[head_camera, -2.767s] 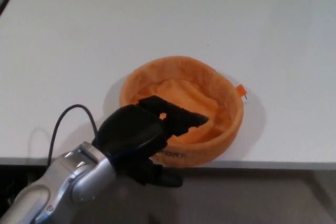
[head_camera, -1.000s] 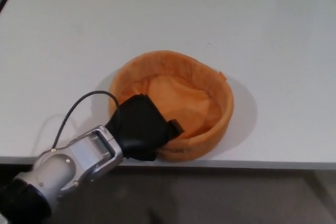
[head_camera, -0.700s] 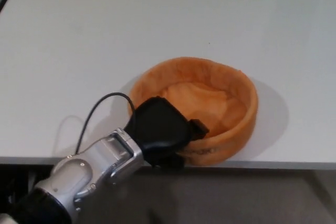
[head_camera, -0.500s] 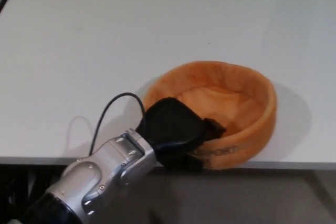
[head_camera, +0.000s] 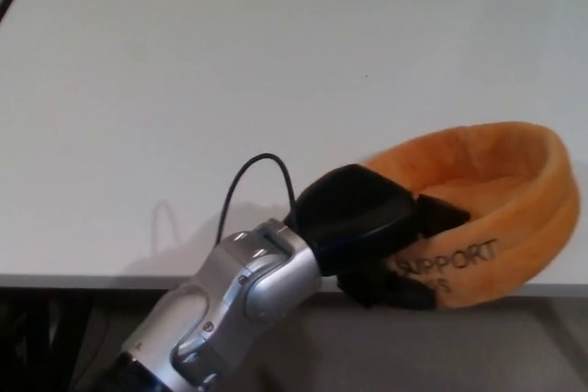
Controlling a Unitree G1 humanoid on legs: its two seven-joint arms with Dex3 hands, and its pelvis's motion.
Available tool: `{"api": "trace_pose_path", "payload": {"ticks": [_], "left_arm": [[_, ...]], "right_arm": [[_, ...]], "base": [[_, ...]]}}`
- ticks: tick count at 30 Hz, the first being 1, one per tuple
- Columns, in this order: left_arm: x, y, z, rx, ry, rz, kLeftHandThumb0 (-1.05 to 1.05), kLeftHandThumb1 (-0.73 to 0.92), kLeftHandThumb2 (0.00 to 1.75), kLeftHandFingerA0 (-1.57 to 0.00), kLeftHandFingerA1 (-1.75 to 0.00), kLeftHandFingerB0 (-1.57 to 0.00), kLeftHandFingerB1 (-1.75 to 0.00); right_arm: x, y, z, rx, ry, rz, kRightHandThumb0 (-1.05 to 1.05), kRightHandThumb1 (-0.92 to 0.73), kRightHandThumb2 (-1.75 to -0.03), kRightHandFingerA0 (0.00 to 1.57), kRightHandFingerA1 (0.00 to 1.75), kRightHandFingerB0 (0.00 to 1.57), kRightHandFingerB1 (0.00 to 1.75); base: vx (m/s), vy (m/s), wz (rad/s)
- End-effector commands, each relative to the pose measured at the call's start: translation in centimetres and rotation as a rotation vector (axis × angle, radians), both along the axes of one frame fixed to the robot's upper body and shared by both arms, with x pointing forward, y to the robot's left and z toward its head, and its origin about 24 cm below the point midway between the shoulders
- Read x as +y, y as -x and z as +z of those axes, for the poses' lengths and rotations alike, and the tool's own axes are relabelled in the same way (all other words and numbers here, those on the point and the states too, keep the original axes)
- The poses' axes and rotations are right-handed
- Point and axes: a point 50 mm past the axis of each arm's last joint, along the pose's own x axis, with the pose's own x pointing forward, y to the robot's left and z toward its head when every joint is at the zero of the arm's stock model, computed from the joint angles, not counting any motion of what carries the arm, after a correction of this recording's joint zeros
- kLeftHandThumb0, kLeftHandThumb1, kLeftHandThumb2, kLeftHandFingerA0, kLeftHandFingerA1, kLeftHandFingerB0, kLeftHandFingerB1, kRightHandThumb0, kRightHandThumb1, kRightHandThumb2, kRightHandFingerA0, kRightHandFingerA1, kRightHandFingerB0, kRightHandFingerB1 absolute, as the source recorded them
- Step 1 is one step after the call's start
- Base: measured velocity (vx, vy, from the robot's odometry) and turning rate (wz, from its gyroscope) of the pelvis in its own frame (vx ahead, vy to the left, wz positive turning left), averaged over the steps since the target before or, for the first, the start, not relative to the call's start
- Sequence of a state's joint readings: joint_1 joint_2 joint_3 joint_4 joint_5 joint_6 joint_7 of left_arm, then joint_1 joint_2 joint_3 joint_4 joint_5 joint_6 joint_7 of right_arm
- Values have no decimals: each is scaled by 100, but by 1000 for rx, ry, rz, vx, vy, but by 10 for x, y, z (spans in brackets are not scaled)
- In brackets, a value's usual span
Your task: A soft plate is kept in the center of the table close to the robot and the robot uses its left hand to pick up the plate, turns it upside down and places it back on the table
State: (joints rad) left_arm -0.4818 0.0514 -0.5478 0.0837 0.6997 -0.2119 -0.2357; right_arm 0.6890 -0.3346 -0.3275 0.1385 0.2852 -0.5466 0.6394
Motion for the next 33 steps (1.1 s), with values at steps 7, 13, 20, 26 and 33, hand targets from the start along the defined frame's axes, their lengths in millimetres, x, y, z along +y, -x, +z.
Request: {"api": "trace_pose_path", "payload": {"ticks": [7,13,20,26,33], "left_arm": [[-1,-9,43,724,794,-98,-37,56,58,-92,-175,-75,-175],[0,-11,50,888,1176,-74,-35,56,57,-92,-175,-72,-175],[7,-12,41,1028,1504,-77,-31,60,59,-98,-175,-80,-175],[19,-18,35,1098,1764,-39,-29,56,60,-99,-175,-76,-175],[44,-30,27,1080,1964,-10,-34,63,62,-95,-175,-71,-175]], "right_arm": [[-5,2,4,53,-23,-47,-79,-87,-67,32,38,12,22],[-6,10,4,63,29,-11,-84,-76,-111,26,51,4,19],[-7,17,3,97,3,-19,-82,-76,-109,27,52,4,20],[-7,17,5,106,-4,-12,-79,-91,-68,30,37,5,20],[-6,12,7,99,9,-4,-78,-90,-68,31,38,5,20]], "base": [[0,0,0],[0,0,0],[0,0,0],[0,0,0],[0,0,0]]}}
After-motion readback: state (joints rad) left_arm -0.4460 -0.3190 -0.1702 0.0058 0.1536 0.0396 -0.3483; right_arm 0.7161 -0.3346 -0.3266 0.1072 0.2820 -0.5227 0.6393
